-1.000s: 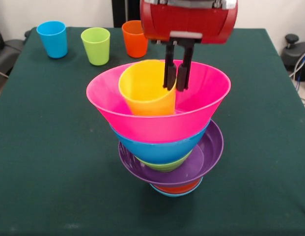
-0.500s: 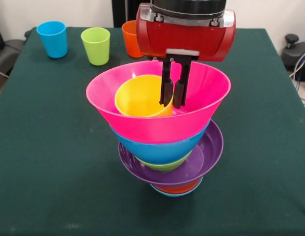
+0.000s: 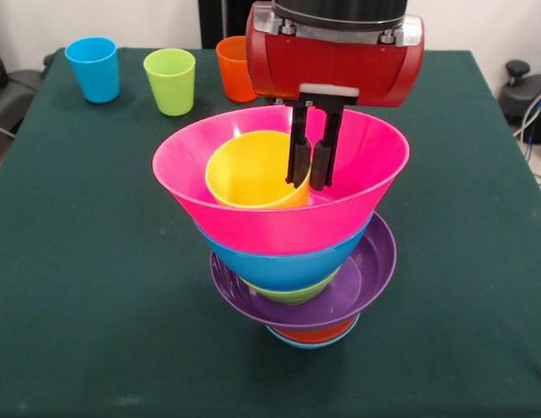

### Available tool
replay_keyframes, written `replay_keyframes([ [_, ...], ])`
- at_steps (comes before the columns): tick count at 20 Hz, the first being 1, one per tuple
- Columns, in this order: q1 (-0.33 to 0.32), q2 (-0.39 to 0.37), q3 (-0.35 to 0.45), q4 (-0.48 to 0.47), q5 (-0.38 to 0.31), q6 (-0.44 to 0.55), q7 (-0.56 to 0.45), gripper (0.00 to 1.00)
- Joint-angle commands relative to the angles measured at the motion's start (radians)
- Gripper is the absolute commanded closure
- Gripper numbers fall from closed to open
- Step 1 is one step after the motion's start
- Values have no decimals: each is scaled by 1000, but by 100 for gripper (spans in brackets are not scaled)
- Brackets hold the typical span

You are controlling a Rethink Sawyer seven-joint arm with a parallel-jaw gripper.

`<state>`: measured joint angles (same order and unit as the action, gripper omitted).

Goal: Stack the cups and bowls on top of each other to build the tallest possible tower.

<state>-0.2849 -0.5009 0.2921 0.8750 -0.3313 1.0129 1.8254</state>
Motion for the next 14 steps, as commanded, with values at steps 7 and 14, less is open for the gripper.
replay_keyframes([
  [7, 56, 18, -12, -109, 5, 182, 66, 100],
  [14, 61, 22, -20, -114, 17, 192, 56, 100],
])
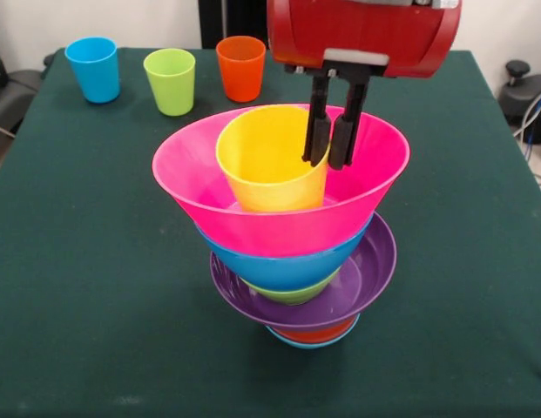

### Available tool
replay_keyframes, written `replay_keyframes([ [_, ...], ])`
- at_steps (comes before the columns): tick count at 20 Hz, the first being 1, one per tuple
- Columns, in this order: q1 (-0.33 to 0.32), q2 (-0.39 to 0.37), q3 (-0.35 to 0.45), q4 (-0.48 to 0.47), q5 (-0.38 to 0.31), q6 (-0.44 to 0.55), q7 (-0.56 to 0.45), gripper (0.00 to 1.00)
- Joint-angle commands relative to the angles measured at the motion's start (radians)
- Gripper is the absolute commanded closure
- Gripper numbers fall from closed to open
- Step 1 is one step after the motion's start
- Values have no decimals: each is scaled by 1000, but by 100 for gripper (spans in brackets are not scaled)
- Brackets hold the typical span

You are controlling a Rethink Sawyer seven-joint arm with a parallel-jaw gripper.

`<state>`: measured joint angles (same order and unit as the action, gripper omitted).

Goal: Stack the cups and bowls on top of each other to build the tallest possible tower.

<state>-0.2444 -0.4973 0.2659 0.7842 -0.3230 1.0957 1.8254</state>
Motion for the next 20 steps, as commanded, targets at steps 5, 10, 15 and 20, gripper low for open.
replay_keyframes([
  [5, 18, 5, -5, 9, 23, 98, 56, 100],
  [10, 17, -14, -26, 76, 36, 43, 57, 100],
  [15, 26, -8, -38, 70, 44, 44, 60, 100],
  [20, 33, 17, -39, 18, 42, 70, 58, 100],
])
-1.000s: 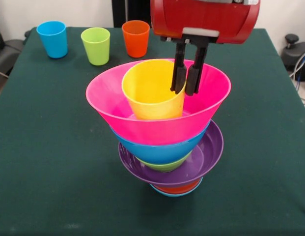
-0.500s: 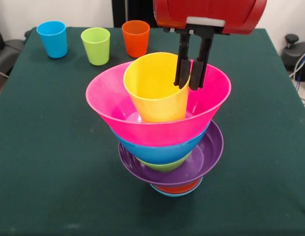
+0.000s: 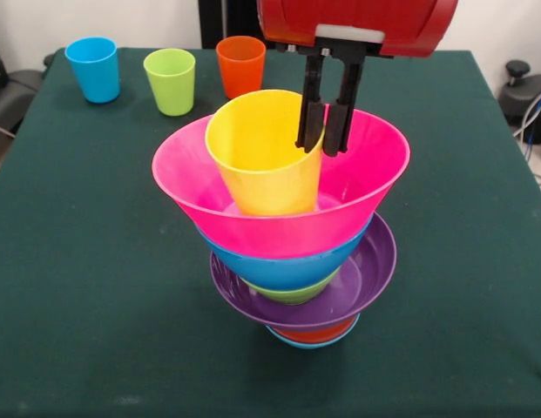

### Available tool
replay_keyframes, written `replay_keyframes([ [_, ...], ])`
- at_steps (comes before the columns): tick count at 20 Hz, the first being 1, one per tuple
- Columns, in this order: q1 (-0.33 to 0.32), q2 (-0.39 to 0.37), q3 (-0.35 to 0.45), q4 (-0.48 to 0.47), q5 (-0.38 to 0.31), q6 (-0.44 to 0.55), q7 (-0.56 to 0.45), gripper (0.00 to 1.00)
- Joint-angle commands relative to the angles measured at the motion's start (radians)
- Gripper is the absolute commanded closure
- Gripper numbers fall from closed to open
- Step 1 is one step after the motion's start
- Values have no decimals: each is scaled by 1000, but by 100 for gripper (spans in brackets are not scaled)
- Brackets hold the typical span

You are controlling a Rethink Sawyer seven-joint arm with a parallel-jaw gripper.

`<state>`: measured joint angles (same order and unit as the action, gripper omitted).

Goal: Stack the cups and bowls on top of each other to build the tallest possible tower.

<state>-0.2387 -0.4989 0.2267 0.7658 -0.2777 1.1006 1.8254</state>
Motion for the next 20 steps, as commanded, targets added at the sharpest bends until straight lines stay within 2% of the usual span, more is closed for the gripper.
replay_keyframes([
  [1, 28, 20, 0, 33, -3, 67, 58, 100],
  [7, 34, 59, 4, -25, -7, 73, 50, 100],
  [12, 46, 92, 9, -106, -7, 123, 38, 100],
  [20, 54, 107, 3, -145, 6, 150, 36, 100],
])
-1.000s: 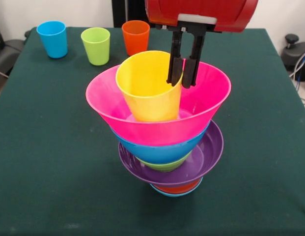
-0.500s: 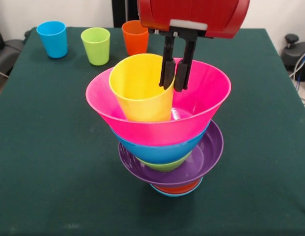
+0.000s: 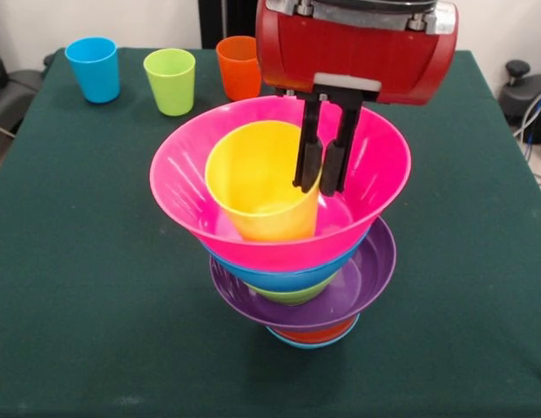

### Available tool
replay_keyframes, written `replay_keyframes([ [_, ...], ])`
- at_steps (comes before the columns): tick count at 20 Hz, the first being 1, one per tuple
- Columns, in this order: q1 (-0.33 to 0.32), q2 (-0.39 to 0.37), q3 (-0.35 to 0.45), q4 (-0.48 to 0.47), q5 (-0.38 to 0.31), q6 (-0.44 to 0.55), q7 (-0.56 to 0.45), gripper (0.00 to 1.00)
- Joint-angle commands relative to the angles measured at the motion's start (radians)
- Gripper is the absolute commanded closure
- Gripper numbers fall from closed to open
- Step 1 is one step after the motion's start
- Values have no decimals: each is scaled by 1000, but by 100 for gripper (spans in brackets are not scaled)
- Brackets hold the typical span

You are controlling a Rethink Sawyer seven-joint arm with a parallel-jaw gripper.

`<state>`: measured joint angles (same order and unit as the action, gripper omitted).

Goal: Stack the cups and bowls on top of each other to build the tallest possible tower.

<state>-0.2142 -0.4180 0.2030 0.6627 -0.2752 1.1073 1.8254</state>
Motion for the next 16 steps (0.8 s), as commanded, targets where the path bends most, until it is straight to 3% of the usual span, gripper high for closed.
replay_keyframes([
  [1, 31, 27, 28, -48, 5, 148, 34, 100],
  [8, 30, 23, 23, -65, 15, 174, 40, 100],
  [11, 25, -14, 11, -11, 33, 172, 51, 100],
  [16, 15, -94, -31, 158, 62, 97, 59, 100],
])
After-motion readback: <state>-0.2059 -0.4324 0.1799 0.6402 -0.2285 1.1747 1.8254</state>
